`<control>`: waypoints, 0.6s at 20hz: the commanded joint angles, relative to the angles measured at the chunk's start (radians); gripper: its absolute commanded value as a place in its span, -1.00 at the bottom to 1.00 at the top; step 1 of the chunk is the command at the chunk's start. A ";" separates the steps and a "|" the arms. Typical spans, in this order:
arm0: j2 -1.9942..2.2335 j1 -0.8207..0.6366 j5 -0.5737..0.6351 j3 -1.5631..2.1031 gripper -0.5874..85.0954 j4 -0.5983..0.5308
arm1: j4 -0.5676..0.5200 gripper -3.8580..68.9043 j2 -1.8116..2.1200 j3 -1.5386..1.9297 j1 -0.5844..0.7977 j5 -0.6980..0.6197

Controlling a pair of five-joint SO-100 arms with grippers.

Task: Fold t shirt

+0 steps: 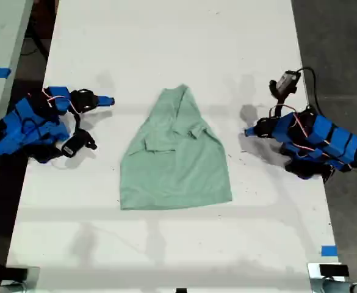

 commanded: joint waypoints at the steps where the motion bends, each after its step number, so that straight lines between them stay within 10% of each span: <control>1: 0.012 0.212 -0.476 0.041 -0.99 -0.009 | -0.025 -0.86 0.014 0.048 -0.020 0.075; 12: 0.012 0.218 -0.486 0.041 -0.99 -0.011 | -0.107 -0.87 -0.236 -0.179 -0.199 0.318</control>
